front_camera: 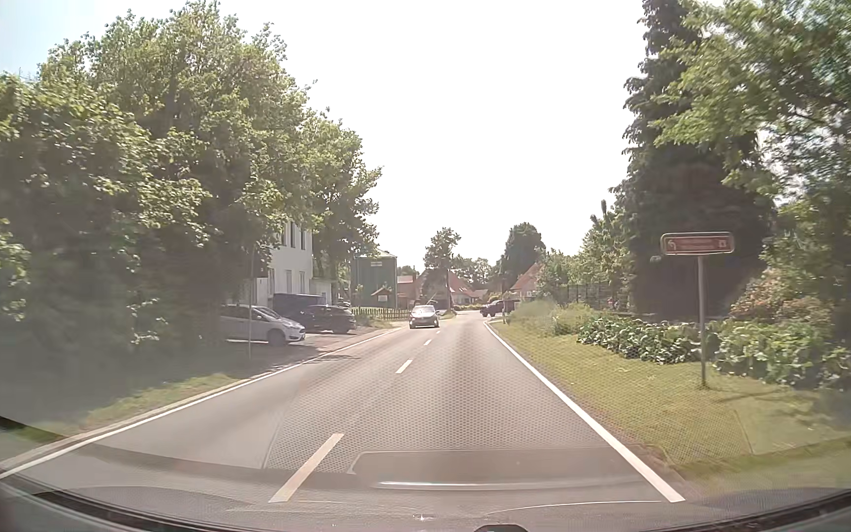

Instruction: Follow the waypoints while adhering to traffic rules and regulations

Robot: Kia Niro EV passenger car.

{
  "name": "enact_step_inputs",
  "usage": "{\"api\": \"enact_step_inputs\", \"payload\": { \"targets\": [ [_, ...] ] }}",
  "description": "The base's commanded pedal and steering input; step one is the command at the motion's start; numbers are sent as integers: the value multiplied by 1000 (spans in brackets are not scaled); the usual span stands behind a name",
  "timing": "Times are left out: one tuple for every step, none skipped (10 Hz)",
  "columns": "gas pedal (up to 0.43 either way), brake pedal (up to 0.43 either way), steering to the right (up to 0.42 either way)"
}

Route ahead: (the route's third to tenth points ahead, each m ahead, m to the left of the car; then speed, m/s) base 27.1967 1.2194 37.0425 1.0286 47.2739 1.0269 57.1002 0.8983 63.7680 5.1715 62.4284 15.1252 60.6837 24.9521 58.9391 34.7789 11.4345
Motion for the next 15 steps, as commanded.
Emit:
{"api": "enact_step_inputs", "payload": {
  "targets": [
    [0,0,5],
    [0,0,4],
    [0,0,4],
    [0,0,4],
    [0,0,5],
    [0,0,4],
    [0,0,5],
    [0,0,4],
    [0,0,5],
    [0,0,5],
    [0,0,4],
    [0,0,3],
    [0,0,3],
    [0,0,3],
    [87,0,2]
  ]
}}
